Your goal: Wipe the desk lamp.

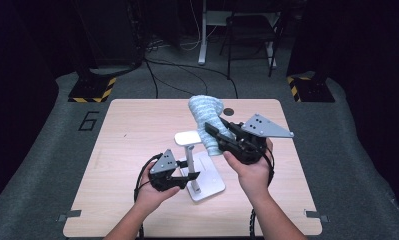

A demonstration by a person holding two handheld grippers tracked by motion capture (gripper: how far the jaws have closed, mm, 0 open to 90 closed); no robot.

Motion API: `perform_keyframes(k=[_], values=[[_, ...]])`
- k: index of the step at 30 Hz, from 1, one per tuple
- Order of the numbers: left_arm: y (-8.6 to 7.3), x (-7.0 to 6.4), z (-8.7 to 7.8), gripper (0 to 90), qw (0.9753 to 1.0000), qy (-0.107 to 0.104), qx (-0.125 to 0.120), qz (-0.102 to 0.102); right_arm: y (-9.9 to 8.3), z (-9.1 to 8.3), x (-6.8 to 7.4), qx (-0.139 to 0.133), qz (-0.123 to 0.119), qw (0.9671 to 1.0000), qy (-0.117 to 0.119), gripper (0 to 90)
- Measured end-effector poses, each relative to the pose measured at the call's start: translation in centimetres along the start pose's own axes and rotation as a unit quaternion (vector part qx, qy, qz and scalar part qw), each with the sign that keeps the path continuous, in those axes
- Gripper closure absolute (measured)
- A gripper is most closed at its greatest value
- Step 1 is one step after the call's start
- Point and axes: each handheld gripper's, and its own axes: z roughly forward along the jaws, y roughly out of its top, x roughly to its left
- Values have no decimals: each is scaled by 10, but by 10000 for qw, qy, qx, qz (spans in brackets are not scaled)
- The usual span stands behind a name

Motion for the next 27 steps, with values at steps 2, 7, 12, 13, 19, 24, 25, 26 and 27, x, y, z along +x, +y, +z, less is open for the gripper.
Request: perform_keyframes(k=[2, 7, 12, 13, 19, 24, 25, 26, 27], values=[[1, 0, 0, 526, 10000, 0, 36, 14, -1, -2, -2, -1, 96, 10000, -1, 645], [1, 0, -1, 525, 10000, 22, 48, 8, 1, 3, 11, -38, -39, 10000, 2, 650], [2, -1, 1, 525, 10000, 48, 6, -82, 8, 18, 31, 3, -197, 9993, 320, 649], [2, -2, 1, 525, 9999, 69, -23, -110, 10, 21, 35, 1, -224, 9990, 375, 649], [2, -2, 1, 525, 9999, 102, 38, -51, 13, 35, 61, 4, -323, 9969, 722, 647], [1, -2, 1, 526, 9999, 102, 12, -43, 12, 38, 67, 7, -590, 9960, 670, 646], [1, -2, 1, 526, 10000, 68, 30, -36, 12, 37, 63, 12, -510, 9964, 676, 647], [1, -2, 1, 527, 9999, 99, -21, -56, 12, 35, 59, 23, -366, 9968, 704, 647], [1, -2, 1, 527, 9999, 98, -26, -66, 12, 34, 57, 14, -309, 9971, 700, 647]])
